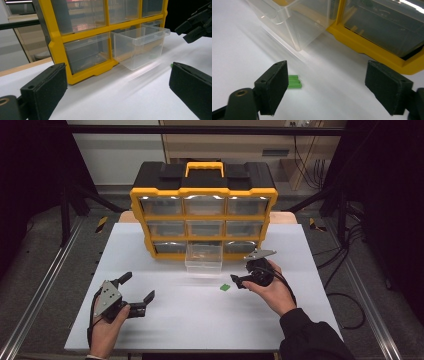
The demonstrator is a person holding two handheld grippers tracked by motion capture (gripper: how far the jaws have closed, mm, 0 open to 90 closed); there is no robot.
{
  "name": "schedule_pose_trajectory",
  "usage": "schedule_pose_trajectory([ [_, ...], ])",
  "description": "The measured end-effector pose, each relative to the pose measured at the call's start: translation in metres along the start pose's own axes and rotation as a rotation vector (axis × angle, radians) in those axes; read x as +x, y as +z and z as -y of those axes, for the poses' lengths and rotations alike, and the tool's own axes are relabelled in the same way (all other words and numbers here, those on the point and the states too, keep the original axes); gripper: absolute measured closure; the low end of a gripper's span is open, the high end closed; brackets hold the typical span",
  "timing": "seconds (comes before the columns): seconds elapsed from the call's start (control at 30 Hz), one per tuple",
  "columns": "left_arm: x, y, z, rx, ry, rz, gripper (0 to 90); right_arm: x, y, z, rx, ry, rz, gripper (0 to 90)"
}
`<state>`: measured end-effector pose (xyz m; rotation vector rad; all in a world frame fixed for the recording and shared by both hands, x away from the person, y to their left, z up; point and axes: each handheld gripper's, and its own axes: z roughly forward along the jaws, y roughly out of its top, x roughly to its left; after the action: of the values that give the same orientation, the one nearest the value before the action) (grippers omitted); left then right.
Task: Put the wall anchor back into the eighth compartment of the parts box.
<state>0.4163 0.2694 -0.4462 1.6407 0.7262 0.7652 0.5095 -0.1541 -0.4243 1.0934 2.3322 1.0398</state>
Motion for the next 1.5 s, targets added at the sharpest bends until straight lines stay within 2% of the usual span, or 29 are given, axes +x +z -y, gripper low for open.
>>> schedule_pose_trajectory([
  [0.13, 0.001, 0.0, 0.0, -0.002, -0.004, -0.001, 1.0, 0.003, 0.002, 0.001, 0.002, -0.011, -0.007, 22.9],
  [0.23, 0.0, 0.0, 0.0, -0.001, -0.001, 0.001, 1.0, 0.005, 0.003, 0.004, -0.007, 0.014, -0.022, 23.0],
  [0.37, 0.0, 0.0, 0.0, 0.001, 0.002, 0.002, 1.0, 0.008, 0.004, 0.008, 0.001, 0.0, -0.026, 22.8],
  [0.53, 0.0, 0.0, 0.0, 0.001, 0.002, 0.0, 1.0, 0.014, 0.006, 0.012, 0.006, 0.037, -0.033, 24.1],
  [0.63, 0.0, 0.0, 0.0, -0.002, -0.004, -0.001, 1.0, 0.015, 0.008, 0.015, 0.004, 0.011, -0.034, 25.8],
  [0.67, 0.0, 0.0, 0.0, -0.003, -0.005, 0.0, 1.0, 0.018, 0.009, 0.016, 0.004, 0.023, -0.023, 26.4],
  [0.77, 0.001, 0.0, 0.0, -0.004, -0.006, 0.0, 1.0, 0.018, 0.009, 0.017, 0.012, 0.009, -0.037, 27.2],
  [0.83, 0.001, 0.0, 0.0, -0.004, -0.006, -0.001, 1.0, 0.02, 0.01, 0.017, 0.008, -0.004, -0.032, 28.8],
  [1.0, 0.001, 0.0, 0.0, -0.003, -0.006, 0.001, 1.0, 0.023, 0.014, 0.018, 0.016, 0.0, -0.041, 34.7],
  [1.13, 0.001, 0.0, 0.0, -0.003, -0.003, 0.002, 1.0, 0.027, 0.017, 0.017, 0.016, 0.03, -0.044, 40.7],
  [1.17, 0.001, 0.0, 0.0, -0.003, -0.004, 0.001, 1.0, 0.026, 0.018, 0.017, 0.023, 0.01, -0.045, 41.4],
  [1.2, 0.001, 0.0, 0.0, -0.004, -0.004, 0.001, 1.0, 0.027, 0.02, 0.018, 0.026, 0.027, -0.047, 42.4],
  [1.27, 0.001, 0.0, 0.0, -0.005, -0.004, 0.0, 1.0, 0.028, 0.022, 0.019, 0.029, 0.025, -0.051, 44.8],
  [1.37, 0.001, 0.0, 0.0, -0.003, -0.004, 0.001, 1.0, 0.03, 0.026, 0.023, 0.027, 0.03, -0.056, 45.9],
  [1.47, 0.001, 0.0, 0.0, -0.004, -0.002, 0.002, 1.0, 0.032, 0.032, 0.027, 0.032, 0.027, -0.039, 46.6],
  [1.5, 0.001, 0.0, 0.0, -0.003, -0.001, 0.002, 1.0, 0.032, 0.032, 0.028, 0.041, 0.028, -0.051, 46.8],
])
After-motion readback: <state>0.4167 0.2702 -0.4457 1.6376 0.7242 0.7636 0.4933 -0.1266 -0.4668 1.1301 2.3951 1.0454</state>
